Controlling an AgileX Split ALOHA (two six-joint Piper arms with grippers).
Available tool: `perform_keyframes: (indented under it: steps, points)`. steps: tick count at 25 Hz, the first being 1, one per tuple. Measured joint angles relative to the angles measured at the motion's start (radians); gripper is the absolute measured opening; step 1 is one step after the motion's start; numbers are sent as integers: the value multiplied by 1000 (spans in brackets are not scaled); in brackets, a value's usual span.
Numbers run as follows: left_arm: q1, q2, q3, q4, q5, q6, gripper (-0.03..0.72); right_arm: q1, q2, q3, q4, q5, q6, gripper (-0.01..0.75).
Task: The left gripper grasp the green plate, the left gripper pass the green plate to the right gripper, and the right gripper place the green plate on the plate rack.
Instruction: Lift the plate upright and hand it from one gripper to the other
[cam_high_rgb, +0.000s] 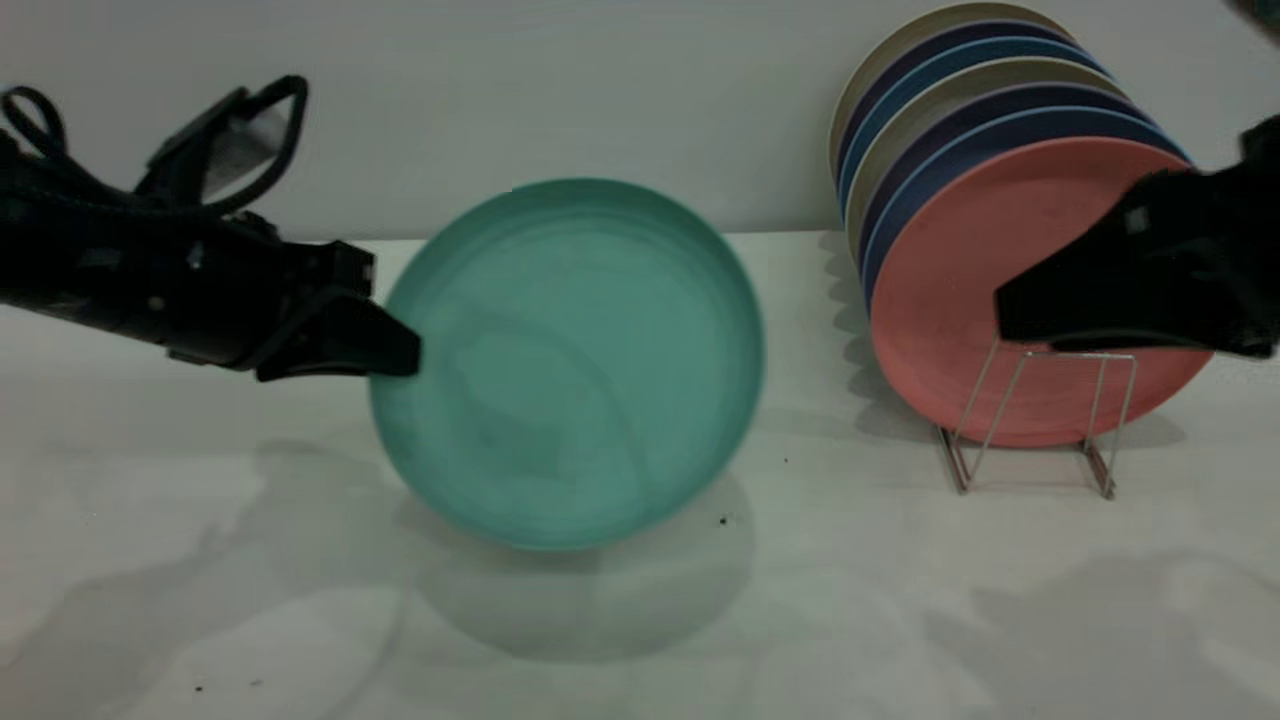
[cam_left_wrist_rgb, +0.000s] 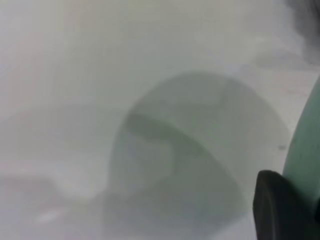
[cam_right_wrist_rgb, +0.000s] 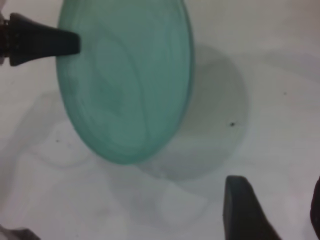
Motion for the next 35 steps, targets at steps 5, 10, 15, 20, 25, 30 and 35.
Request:
perform_keyframes:
  steps: [5, 10, 15, 20, 25, 30, 35]
  points:
    - [-50, 0, 0, 1, 26, -23, 14, 0, 89, -24, 8, 58, -37, 349]
    - [-104, 0, 0, 2, 27, -56, 14, 0, 107, -34, 8, 99, -49, 349]
    - [-151, 0, 0, 3, 27, -80, 14, 0, 108, -37, 8, 102, -53, 349]
    - [-204, 0, 0, 3, 29, -88, 14, 0, 108, -37, 8, 102, -54, 349]
    - [-233, 0, 0, 3, 62, -90, 14, 0, 108, -37, 8, 93, -56, 349]
    - [-235, 0, 0, 4, 102, -96, 14, 0, 108, -37, 8, 91, -48, 347]
    - [-235, 0, 0, 4, 115, -88, 14, 0, 108, -37, 8, 91, -21, 261]
